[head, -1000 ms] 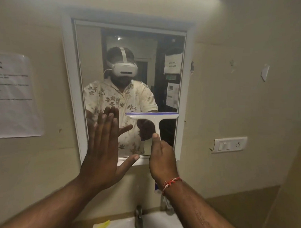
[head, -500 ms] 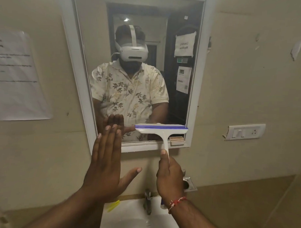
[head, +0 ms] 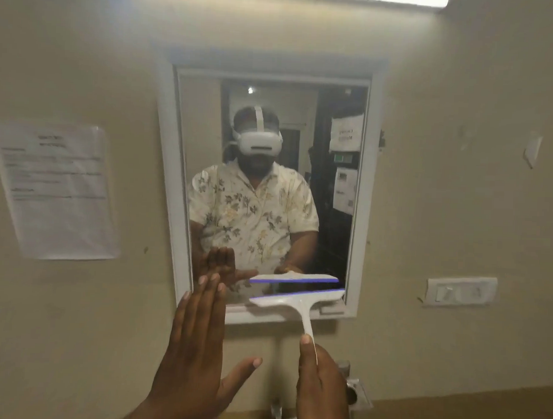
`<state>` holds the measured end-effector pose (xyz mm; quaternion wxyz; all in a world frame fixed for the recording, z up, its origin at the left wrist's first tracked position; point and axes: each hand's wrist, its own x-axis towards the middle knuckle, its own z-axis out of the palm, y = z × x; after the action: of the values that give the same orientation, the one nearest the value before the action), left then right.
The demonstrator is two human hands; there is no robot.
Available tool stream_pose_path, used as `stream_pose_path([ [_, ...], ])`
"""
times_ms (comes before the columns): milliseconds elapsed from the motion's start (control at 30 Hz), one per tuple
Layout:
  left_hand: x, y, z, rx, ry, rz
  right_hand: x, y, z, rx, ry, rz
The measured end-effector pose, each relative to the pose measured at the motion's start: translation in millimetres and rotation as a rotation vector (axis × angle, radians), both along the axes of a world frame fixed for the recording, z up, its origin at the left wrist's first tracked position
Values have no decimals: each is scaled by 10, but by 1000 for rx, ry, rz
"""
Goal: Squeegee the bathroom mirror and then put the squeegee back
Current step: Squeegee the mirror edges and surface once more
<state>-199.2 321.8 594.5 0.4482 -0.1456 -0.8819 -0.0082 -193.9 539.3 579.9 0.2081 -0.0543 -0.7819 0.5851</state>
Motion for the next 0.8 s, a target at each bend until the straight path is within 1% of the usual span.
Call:
stream_pose_path([
  [67, -21, -78, 172, -9, 48, 25, 17, 7, 242, 140, 23, -27],
  [133, -6, -197, 427, -1, 86, 41, 36, 25, 657, 341, 72, 27],
  [200, 37, -323, 701, 3, 117, 45, 13, 29, 1117, 596, 201, 80],
  [267, 74, -429, 965, -10, 154, 46, -57, 24, 1599, 852, 369, 83],
  [367, 109, -572, 1359, -13, 225, 56, -97, -62, 2332, 1114, 548, 56],
  [467, 98, -675, 1714, 2, 260, 69, -154, -192, 2939, 1255, 736, 28],
  [533, 77, -727, 1877, 8, 268, 73, -240, -313, 3220, 1338, 838, 58],
  [633, 37, -770, 2015, 15, 294, 83, -349, -465, 3485, 1430, 892, 50],
  [800, -63, -815, 2093, 14, 308, 91, -499, -579, 3646, 1449, 915, 74],
])
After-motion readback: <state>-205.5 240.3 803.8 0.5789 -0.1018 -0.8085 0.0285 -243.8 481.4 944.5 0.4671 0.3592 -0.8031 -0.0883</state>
